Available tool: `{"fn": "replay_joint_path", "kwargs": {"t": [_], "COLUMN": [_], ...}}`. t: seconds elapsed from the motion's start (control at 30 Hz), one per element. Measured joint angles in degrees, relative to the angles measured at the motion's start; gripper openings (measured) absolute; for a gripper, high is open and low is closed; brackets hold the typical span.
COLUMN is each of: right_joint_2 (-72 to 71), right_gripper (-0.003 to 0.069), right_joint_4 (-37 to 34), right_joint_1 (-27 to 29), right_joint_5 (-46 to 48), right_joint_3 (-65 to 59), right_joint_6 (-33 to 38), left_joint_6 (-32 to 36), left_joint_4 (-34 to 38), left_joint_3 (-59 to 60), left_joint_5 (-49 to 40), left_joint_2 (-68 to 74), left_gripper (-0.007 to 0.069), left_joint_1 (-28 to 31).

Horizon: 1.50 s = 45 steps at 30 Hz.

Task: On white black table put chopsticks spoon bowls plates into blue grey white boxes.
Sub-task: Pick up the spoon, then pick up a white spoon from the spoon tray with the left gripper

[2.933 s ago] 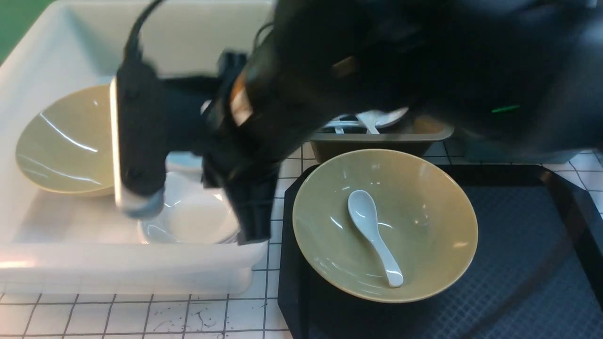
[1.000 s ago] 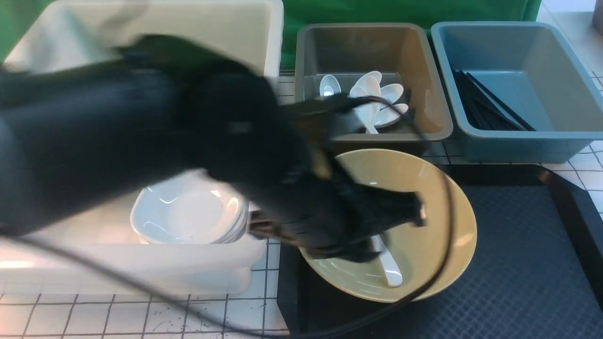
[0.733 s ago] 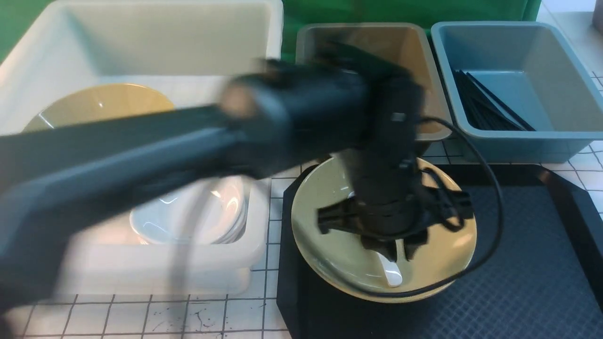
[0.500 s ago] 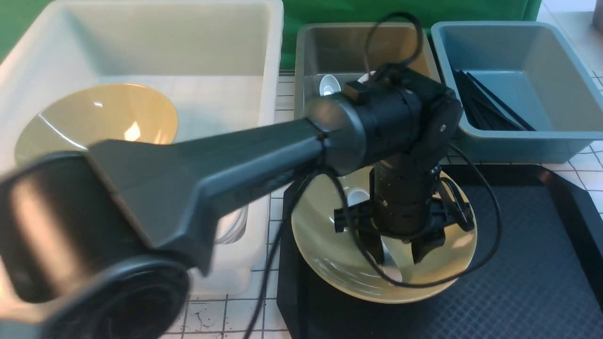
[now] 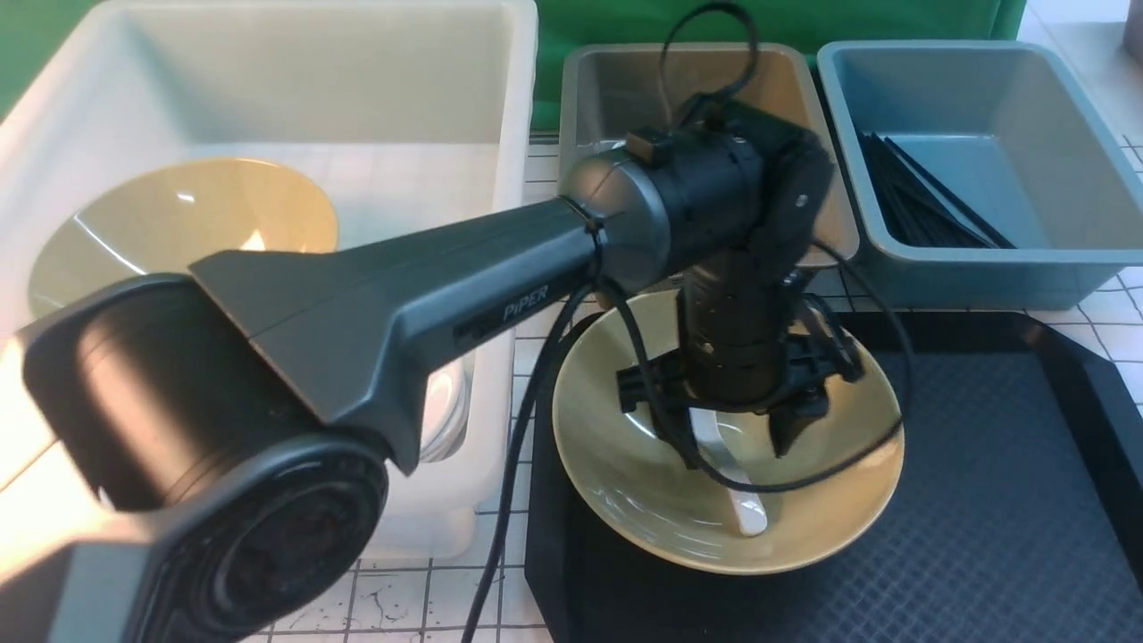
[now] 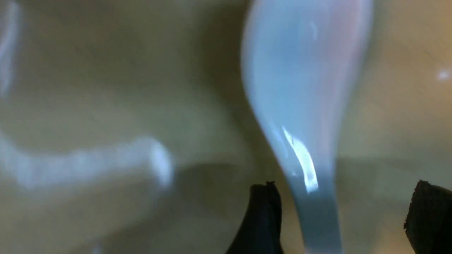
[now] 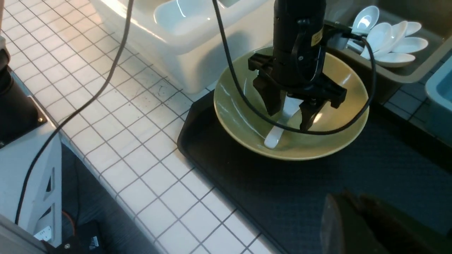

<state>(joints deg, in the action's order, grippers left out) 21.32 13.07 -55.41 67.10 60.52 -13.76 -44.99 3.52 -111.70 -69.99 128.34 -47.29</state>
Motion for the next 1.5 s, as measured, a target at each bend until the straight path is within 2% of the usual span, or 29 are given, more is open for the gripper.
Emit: {"fn": "replay_joint_path", "kwargs": {"t": [0.23,0.3,0.37,0.43,0.47,0.5,0.53,0.57,0.7,0.77,0.8,0.87,0.93,1.07,1.33,1.4,1.5], "right_joint_2": [0.0,0.0,0.0,0.0,0.0,0.0,0.0,0.0,0.0,0.0,0.0,0.0,0.0,0.0,0.0,0.0,0.0], "right_gripper": [0.0048,0.0048,0.0048,0.0048,0.0048,0.0048,0.0048,0.0048,0.0048,0.0048,0.0048,0.0048,0.0048,0.0054,0.0057,0.0057,0.0057], "right_joint_4": [2.6,3.1,3.2,3.3,3.4,3.4,3.5,3.7,6.6,8.8,9.0,10.6,10.9,11.0,10.3,10.2,10.0], "right_joint_1": [0.0,0.0,0.0,0.0,0.0,0.0,0.0,0.0,0.0,0.0,0.0,0.0,0.0,0.0,0.0,0.0,0.0], "right_joint_5": [0.0,0.0,0.0,0.0,0.0,0.0,0.0,0.0,0.0,0.0,0.0,-0.1,-0.2,-0.2,-0.2,-0.2,-0.2], "right_joint_3": [0.0,0.0,0.0,0.0,0.0,0.0,0.0,0.0,0.0,0.0,0.0,0.0,0.0,0.0,0.0,0.0,0.0], "right_joint_6": [0.0,0.1,0.2,0.3,0.3,0.3,0.3,0.3,-1.6,-2.5,-2.6,-2.8,-2.8,-3.6,-5.6,-5.6,-5.7], "left_joint_6": [0.0,0.2,0.2,0.2,0.3,0.6,1.2,1.8,2.6,4.7,4.7,10.1,13.5,20.9,28.1,29.1,31.5], "left_joint_4": [-0.2,-0.1,-0.1,-0.2,-0.3,-0.3,-0.3,-0.3,-2.2,-6.8,-6.8,-12.1,-13.3,-11.7,-7.4,-7.1,-6.4], "left_joint_3": [0.9,0.9,0.9,0.9,0.9,0.9,0.9,0.8,-1.4,-4.7,-4.7,-8.4,-9.7,-10.1,-10.1,-10.1,-10.1], "left_joint_5": [-0.2,-0.2,-0.3,-0.3,-0.3,-0.3,-0.2,-0.1,-0.3,-0.2,-0.2,3.2,8.0,20.4,33.1,33.7,35.1], "left_joint_2": [1.9,2.0,2.0,2.0,2.0,2.0,1.8,1.5,-1.4,-5.0,-5.0,-7.1,-7.1,-4.2,1.9,2.5,3.1], "left_gripper": [0.0467,0.0445,0.0392,0.0286,0.0181,0.0110,0.0065,0.0052,0.0055,0.0055,0.0055,0.0055,0.0055,0.0055,0.0059,0.0078,0.0170], "left_joint_1": [0.0,0.0,0.0,0.0,0.0,0.0,0.0,0.0,0.0,0.1,0.1,1.5,3.3,9.1,16.5,17.1,17.4]}}
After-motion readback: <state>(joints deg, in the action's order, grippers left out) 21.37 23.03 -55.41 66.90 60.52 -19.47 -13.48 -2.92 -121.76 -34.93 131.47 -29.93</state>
